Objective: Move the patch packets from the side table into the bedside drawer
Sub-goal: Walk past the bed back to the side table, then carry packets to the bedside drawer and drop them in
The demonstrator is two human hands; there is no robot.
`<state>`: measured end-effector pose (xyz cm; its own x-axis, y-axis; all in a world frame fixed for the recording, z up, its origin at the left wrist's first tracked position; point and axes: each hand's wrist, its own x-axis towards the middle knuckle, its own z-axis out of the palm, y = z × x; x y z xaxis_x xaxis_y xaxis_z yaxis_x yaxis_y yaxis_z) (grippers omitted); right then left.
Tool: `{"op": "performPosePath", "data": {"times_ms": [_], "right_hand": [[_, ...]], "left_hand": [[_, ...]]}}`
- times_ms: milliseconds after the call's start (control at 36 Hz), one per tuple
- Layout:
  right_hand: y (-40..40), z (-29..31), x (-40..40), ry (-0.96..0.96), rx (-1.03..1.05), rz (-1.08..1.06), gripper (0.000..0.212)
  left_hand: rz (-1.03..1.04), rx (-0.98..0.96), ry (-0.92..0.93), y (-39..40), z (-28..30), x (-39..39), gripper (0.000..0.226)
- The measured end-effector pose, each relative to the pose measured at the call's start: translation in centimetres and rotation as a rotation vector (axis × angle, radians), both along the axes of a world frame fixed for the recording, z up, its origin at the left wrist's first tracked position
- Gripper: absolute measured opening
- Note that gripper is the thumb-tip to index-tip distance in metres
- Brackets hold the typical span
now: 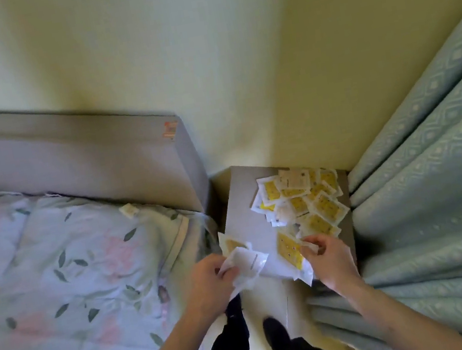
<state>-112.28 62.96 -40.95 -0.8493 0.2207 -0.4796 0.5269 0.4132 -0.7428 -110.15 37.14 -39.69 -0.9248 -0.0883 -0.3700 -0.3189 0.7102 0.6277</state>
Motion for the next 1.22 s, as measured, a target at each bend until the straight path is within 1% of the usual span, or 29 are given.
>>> {"op": "performPosePath", "data": {"times_ms": [111,167,250,306,361,472,528,583,639,694,750,833,917,1000,1083,1222], "right_hand": [[-1.5,1.1,0.8,0.052,-0.046,0.149,0.014],[-2.6,1.8,1.5,0.082,-0.039,0.246,0.015],[-4.4,2.5,2.6,0.091,-0.056,0.401,0.009],[-5.9,2.7,3.6,0.104,-0.076,0.495,0.007],[-7.6,3.0,4.8,0.098,-0.102,0.585,0.005],[-12.0,4.7,8.4,0.110,-0.157,0.762,0.004],[-14.4,5.6,10.6,0.128,-0.169,0.867,0.004],[-16.9,6.5,13.3,0.137,-0.182,0.953,0.004],[-19.3,6.9,16.3,0.146,-0.182,1.025,0.004],[-21.9,7.1,19.6,0.196,-0.171,1.086,0.007],[-24.2,7.1,23.2,0.239,-0.178,1.136,0.013],[-27.3,7.7,29.2,0.290,-0.182,1.226,0.020],[-30.0,8.4,35.3,0.339,-0.206,1.293,0.018],[-32.4,9.2,41.7,0.361,-0.255,1.376,0.019],[-34.7,9.9,47.7,0.337,-0.291,1.464,0.023],[-39.2,10.9,56.8,0.335,-0.308,1.642,0.019]], "left_hand": [[0.089,-0.056,0.003,-1.3,2.1,4.5,0.033],[0.142,-0.098,0.011,-1.9,3.3,7.0,0.037],[0.226,-0.144,0.024,-3.1,4.4,10.7,0.046],[0.315,-0.163,0.026,-4.1,4.7,13.6,0.041],[0.403,-0.202,0.022,-5.0,5.1,16.7,0.028],[0.543,-0.235,0.037,-6.7,5.9,23.3,0.025],[0.562,-0.260,0.002,-7.6,6.3,27.2,0.022],[0.593,-0.289,-0.033,-8.3,7.0,31.3,0.020],[0.725,-0.253,0.006,-8.9,7.6,35.6,0.030],[0.847,-0.241,0.032,-9.5,8.2,39.9,0.040],[0.929,-0.241,0.037,-9.9,8.8,44.5,0.039],[0.999,-0.285,0.058,-10.5,9.5,51.7,0.029],[1.061,-0.304,0.071,-11.2,9.4,59.1,0.025],[1.116,-0.311,0.087,-11.6,9.4,66.3,0.038],[1.181,-0.344,0.106,-12.1,9.4,72.8,0.050],[1.356,-0.349,0.129,-12.7,10.3,82.4,0.048]]}}
